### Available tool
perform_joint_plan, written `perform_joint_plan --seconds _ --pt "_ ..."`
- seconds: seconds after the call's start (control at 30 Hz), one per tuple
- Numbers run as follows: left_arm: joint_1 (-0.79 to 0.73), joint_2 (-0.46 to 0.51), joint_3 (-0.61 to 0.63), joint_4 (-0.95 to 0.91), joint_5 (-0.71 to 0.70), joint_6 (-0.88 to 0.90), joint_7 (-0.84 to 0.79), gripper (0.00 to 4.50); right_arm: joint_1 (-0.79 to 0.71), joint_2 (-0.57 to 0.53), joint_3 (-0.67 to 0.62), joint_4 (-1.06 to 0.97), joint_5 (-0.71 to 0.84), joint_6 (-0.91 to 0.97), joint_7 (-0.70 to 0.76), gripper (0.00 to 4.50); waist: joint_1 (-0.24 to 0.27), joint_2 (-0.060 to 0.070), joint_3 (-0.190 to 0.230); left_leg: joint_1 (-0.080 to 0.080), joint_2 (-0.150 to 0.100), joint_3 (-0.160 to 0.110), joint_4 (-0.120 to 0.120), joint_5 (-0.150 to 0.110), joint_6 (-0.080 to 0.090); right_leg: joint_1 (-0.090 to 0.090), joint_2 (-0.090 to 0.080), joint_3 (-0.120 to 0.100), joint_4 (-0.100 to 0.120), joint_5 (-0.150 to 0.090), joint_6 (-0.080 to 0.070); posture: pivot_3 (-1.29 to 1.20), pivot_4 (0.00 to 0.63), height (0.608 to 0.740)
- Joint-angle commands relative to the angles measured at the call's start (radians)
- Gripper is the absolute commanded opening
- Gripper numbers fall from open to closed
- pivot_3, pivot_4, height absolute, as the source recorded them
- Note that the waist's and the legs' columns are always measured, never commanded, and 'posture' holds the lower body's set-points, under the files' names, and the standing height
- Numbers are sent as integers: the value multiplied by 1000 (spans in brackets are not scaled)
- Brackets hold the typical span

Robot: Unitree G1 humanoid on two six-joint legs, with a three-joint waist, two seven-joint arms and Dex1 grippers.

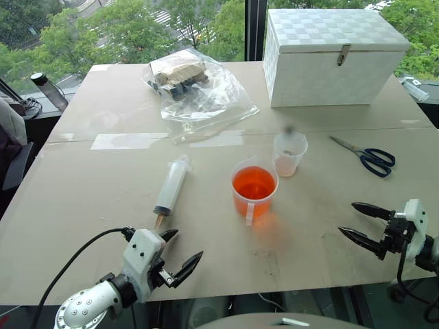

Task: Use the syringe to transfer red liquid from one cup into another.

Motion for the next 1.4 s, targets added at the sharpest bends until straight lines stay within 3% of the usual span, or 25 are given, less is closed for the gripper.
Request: perform_joint_plan --seconds 0.03,0.67,0.9,1.07,1.23,1.4 --pt "-5 14 20 -53 -33 12 2 4500 3 -4 -10 -27 11 0 3 4475 0 0 0 0 0 0 0 0 0 0 0 0 0 0 0 0 150 740" --pt "-71 31 17 -173 -140 192 93 4500 7 -11 -14 -9 -3 -13 -3 4475 0 0 0 0 0 0 0 0 0 0 0 0 0 0 0 0 150 740" --pt "-75 23 28 -175 -126 164 114 4500 -10 -15 -23 -16 -4 -29 -8 4475 0 0 0 0 0 0 0 0 0 0 0 0 0 0 0 0 150 740" --pt "-274 7 146 -151 -280 334 261 4500 -101 -103 -27 -134 133 154 24 4475 1 1 0 0 0 0 1 0 0 0 0 0 1 0 1 0 150 740" --pt "-538 136 257 -45 -407 542 329 4500 -300 -188 14 -235 269 325 41 4475 -1 0 0 0 0 -2 1 0 0 0 2 -2 2 1 1 0 150 740" --pt "-764 240 204 76 -369 788 466 4500 -494 -228 70 -302 360 505 -20 4475 0 -2 1 -2 0 -2 1 1 -1 -1 3 -2 0 1 2 0 150 740"
